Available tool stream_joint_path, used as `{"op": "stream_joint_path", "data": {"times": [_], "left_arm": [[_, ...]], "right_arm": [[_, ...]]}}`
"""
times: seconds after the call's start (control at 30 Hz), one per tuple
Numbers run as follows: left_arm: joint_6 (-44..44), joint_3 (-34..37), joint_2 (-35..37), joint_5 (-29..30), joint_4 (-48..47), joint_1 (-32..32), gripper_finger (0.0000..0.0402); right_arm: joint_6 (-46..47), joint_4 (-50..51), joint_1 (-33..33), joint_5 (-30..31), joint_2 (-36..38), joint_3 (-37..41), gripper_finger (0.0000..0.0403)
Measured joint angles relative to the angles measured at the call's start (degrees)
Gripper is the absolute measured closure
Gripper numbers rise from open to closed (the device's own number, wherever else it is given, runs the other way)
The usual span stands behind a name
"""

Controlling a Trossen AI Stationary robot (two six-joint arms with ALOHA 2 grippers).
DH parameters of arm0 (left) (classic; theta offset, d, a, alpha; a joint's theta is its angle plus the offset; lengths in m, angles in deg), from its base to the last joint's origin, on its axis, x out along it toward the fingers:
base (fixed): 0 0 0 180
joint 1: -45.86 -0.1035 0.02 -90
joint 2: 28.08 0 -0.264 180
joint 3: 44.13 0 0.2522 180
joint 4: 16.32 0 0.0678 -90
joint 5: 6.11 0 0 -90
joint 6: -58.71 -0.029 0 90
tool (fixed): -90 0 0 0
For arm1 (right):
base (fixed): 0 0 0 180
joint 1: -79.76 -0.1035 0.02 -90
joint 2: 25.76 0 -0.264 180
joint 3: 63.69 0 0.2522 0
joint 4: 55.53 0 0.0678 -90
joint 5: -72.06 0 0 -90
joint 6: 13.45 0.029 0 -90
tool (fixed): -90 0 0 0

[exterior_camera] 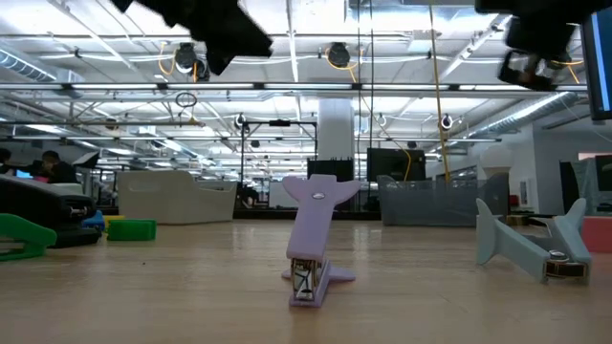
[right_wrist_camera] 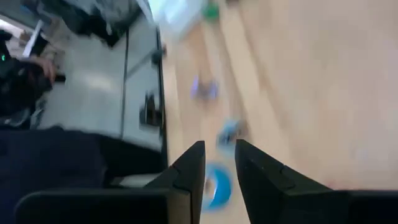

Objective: Pick and place Stapler, Stapler remover, tape
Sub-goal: Put the orange tape into the gray bin

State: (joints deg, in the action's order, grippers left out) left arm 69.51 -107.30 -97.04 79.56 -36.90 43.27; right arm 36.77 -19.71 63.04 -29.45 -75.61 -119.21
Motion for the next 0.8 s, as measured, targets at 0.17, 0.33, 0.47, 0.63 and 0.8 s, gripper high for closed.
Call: {"op": "stream_joint_path", "data": {"times": [0.17, 0.33, 0.47, 0.63, 0.8], "left_arm": [[3.31, 6.98, 3.69, 0.25, 4.92, 0.0, 0.0314], [3.95, 9.96, 5.05, 0.38, 8.31, 0.0, 0.0314], [3.96, 10.36, 4.97, 1.29, 8.42, 0.0, 0.0314], [3.62, 10.36, 4.84, 1.45, 8.46, 0.0, 0.0314], [3.46, 10.36, 4.84, 1.45, 8.44, 0.0, 0.0314]], "right_arm": [[12.21, 10.62, -1.92, -8.42, -0.05, 0.0, 0.033], [22.62, 23.56, -2.93, -13.03, 0.27, 0.0, 0.0341], [30.23, 33.93, -2.91, -12.55, 0.94, 0.02, 0.0355], [36.43, 41.68, -2.89, -12.52, 1.49, 0.02, 0.0371], [35.91, 41.17, -2.89, -12.36, 1.32, 0.02, 0.0376]]}}
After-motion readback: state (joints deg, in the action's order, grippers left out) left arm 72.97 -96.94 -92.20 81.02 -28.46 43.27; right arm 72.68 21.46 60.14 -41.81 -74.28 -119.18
